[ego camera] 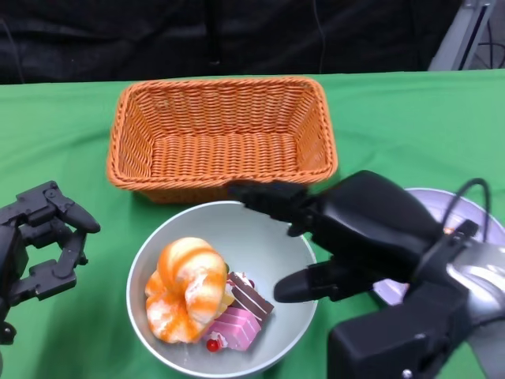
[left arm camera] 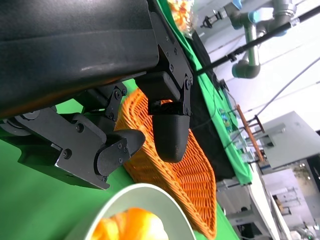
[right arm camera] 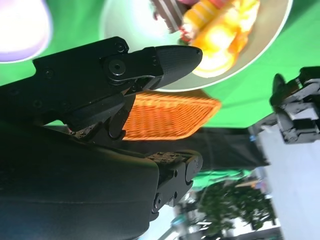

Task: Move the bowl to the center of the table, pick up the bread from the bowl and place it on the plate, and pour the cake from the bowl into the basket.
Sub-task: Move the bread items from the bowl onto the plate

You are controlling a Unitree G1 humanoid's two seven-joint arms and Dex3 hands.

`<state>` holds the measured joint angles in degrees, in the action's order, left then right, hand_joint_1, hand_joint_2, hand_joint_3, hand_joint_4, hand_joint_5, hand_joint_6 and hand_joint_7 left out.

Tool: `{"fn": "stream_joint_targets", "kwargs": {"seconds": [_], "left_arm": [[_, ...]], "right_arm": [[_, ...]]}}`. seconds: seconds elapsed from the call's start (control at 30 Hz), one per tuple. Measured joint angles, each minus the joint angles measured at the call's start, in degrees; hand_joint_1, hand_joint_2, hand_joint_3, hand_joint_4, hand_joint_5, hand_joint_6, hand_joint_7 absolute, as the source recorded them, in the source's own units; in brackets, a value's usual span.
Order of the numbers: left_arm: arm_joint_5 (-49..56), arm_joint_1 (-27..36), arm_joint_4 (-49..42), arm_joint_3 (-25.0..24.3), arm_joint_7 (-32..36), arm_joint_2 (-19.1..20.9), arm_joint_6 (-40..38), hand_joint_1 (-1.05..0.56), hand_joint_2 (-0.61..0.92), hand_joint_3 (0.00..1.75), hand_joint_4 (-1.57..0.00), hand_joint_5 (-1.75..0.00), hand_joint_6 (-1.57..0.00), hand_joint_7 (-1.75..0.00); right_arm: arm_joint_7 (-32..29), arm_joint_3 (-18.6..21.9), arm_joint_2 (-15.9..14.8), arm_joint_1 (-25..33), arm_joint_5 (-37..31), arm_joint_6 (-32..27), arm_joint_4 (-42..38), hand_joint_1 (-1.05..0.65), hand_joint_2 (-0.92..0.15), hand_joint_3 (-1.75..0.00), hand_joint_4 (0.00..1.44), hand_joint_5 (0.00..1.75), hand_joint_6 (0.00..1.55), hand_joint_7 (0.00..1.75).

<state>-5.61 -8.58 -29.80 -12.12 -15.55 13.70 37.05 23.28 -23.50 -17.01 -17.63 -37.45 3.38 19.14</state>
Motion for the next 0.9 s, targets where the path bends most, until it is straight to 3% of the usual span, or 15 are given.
{"fn": "stream_joint_targets", "kwargs": {"seconds": [0.53,0.9], "left_arm": [[-0.1,-0.1,-0.4,-0.1,0.6,0.0,0.2,0.01,0.66,1.0,-0.79,-1.63,-0.75,-1.34],[-0.8,-0.3,-0.2,-0.2,0.9,0.0,-1.0,0.02,0.64,1.0,-0.81,-1.64,-0.74,-1.35]], "right_arm": [[-9.2,-5.2,5.9,-9.1,1.6,17.3,-27.6,-0.81,-0.92,-0.17,0.77,0.04,0.33,0.01],[-13.0,-8.6,8.3,-13.4,0.1,22.9,-42.2,-0.8,-0.92,-0.21,0.71,0.0,0.31,0.0]]}}
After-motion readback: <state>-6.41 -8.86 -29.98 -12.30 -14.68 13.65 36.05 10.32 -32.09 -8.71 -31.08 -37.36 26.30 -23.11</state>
